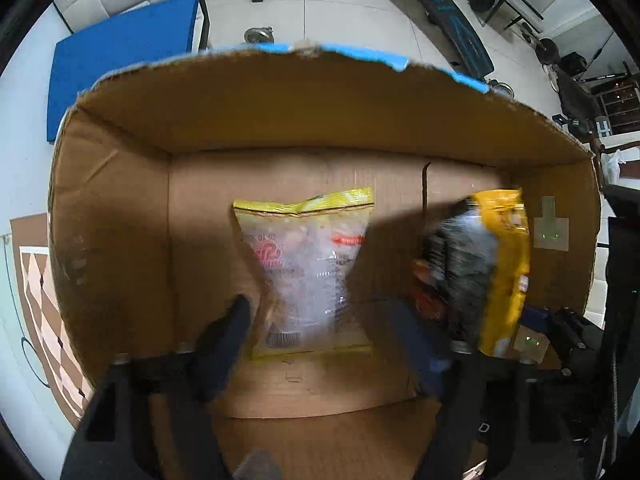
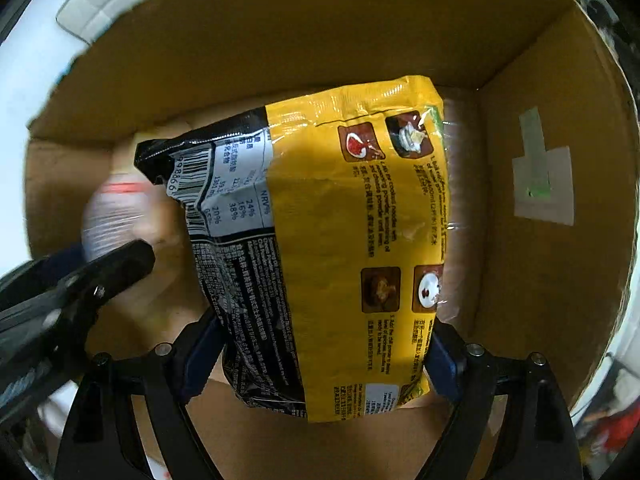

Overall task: Organize snacks
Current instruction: 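Open both grippers to drop the bags into the box, then grasp the orange chip bag with the right gripper while the left grasps the panda-print bag, then carry both bags over the box and open both grippers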

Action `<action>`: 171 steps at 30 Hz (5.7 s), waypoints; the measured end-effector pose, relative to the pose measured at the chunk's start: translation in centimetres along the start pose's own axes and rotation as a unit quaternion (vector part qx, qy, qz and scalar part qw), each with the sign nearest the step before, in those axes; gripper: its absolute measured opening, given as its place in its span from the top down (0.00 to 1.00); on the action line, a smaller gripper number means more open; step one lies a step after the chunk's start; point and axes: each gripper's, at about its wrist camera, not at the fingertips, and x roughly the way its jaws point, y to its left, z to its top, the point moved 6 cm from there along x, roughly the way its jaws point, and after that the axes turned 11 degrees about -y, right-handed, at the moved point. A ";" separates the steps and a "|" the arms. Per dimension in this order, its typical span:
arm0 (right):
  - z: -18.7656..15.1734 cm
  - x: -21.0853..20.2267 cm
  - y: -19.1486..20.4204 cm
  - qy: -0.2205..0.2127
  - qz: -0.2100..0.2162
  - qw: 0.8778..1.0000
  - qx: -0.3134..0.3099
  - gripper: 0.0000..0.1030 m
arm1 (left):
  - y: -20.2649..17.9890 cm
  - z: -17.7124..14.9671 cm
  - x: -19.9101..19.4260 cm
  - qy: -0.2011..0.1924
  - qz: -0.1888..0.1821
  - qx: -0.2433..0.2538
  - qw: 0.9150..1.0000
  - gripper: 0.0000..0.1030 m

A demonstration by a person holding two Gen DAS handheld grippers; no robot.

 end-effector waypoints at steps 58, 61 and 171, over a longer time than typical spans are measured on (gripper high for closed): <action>-27.6 -5.9 1.8 0.009 0.074 0.995 0.060 0.05 | 9.2 -28.1 -12.7 -0.122 0.119 -0.065 0.983 0.09; -30.8 -1.7 2.3 0.072 0.079 0.990 0.094 0.05 | 12.0 -31.8 -10.2 -0.081 0.117 -0.112 0.983 0.09; -1.6 -11.3 -3.7 -0.119 -0.047 0.991 -0.033 0.51 | 5.7 -0.1 -2.3 -0.028 0.068 -0.028 0.997 0.57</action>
